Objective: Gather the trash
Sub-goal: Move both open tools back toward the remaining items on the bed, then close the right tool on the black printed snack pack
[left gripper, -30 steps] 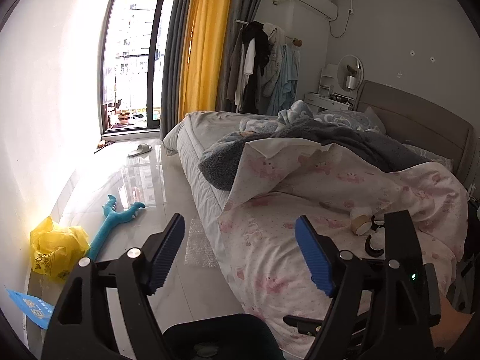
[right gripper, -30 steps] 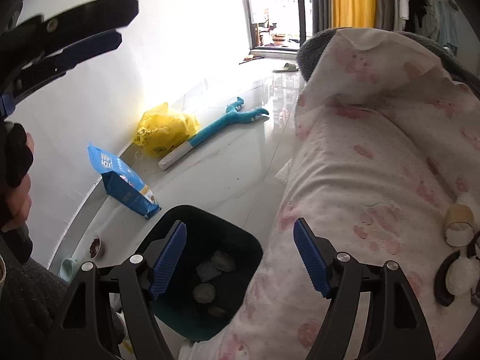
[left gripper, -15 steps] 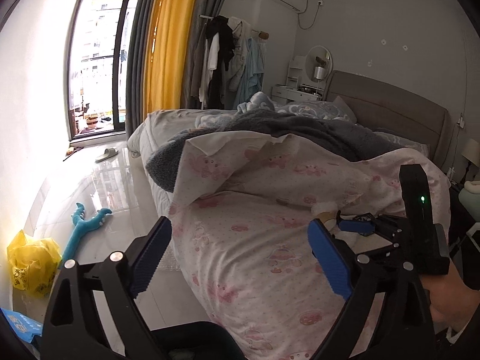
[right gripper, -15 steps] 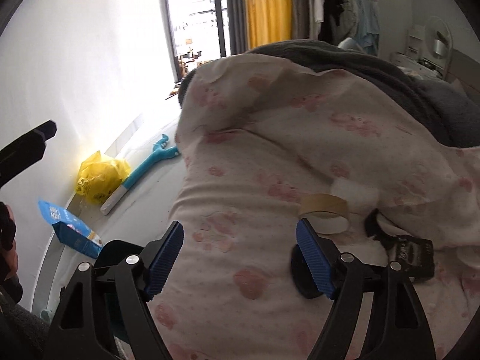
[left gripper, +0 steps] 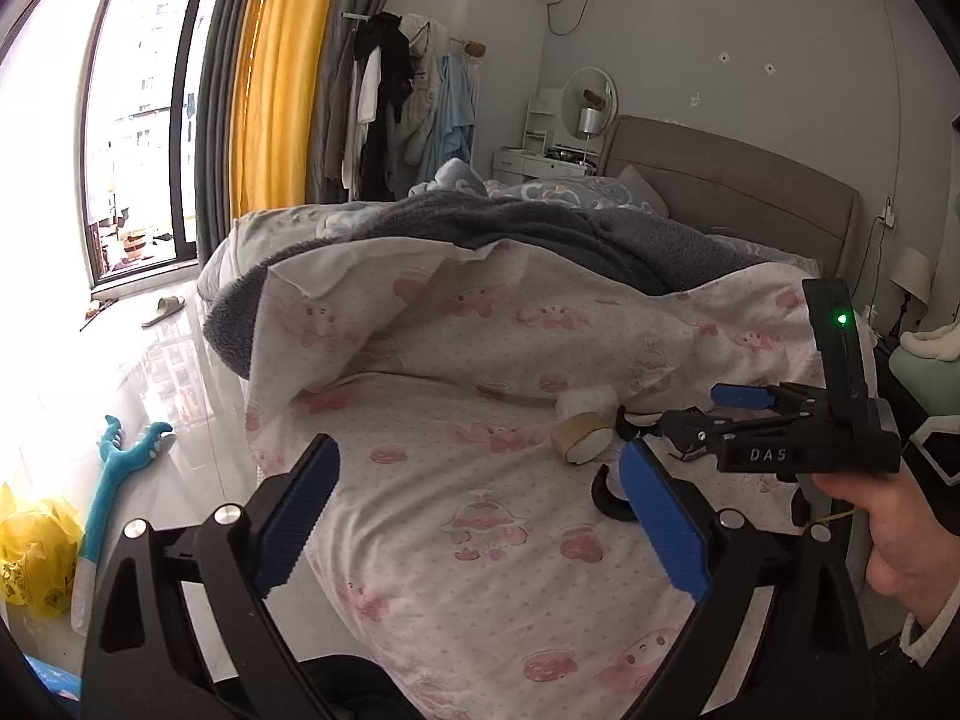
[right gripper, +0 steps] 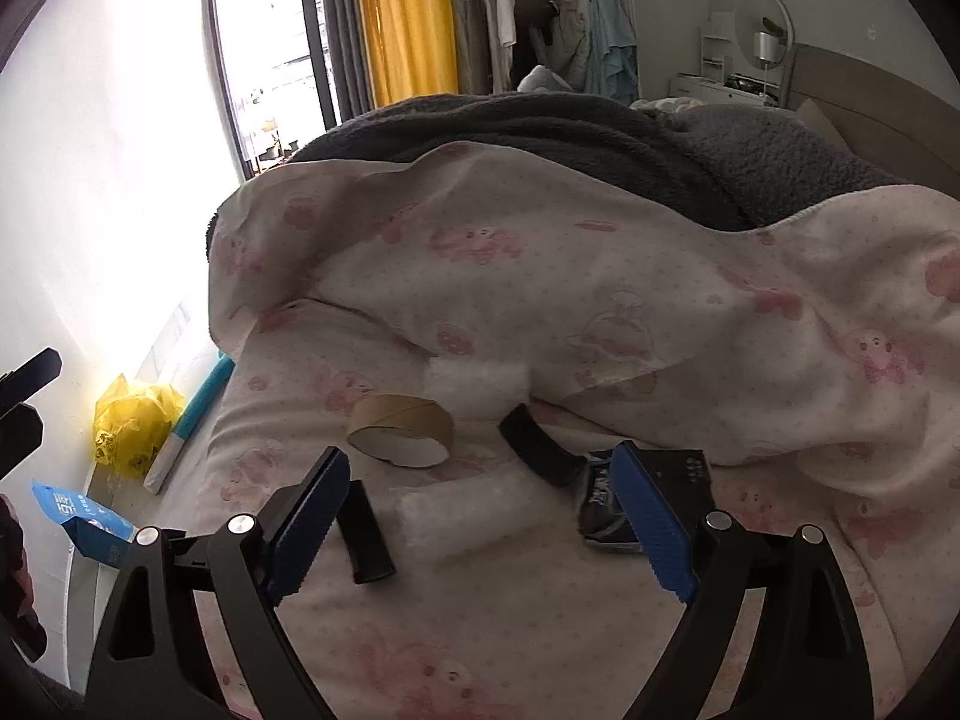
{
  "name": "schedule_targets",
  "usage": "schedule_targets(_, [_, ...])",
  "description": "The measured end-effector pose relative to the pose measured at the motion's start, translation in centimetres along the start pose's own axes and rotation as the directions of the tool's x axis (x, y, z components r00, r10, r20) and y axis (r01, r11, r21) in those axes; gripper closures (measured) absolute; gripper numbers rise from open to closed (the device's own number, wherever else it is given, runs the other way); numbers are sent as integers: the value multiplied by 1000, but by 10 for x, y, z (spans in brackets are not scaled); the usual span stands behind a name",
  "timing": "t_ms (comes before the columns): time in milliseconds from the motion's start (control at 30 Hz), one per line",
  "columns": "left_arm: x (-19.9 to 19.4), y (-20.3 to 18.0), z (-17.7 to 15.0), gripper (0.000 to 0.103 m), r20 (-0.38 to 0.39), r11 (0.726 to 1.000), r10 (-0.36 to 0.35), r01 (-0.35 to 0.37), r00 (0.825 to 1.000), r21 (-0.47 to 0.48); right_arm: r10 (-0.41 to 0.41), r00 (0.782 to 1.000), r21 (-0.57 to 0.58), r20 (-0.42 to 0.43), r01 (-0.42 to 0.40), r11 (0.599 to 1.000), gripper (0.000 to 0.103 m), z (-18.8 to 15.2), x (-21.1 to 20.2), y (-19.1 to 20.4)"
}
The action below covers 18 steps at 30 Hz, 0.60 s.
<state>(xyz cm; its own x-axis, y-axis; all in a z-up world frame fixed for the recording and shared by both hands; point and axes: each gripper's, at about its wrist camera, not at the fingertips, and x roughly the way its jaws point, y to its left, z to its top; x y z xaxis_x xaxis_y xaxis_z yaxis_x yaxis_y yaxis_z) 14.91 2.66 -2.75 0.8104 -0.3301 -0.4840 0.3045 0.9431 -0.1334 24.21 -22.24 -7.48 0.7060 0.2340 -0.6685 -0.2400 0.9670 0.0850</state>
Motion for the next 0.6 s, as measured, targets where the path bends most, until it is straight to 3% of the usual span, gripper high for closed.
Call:
schedule_targets(100, [10,-11,-1,7,-24,999,-33,33,999,17,-23,1000,23,-12,23,999,12,0,3,-18])
schedule_targets(200, [24,-26,-2,7,-51,995,-57,60,997,73,-52,998,10,-38,53,999,4,-1,9,-30])
schedule_targets(367, [50,-42,-7,7,-96,985,-123,134,988,113,-104,990,-21,-94,102,995,4,-6,24,-51])
schedule_targets(600, [80,-64,-15,7,-152,965,-208,228,966,132,-110,982,9,-153,112,994,4,-15,40,-79])
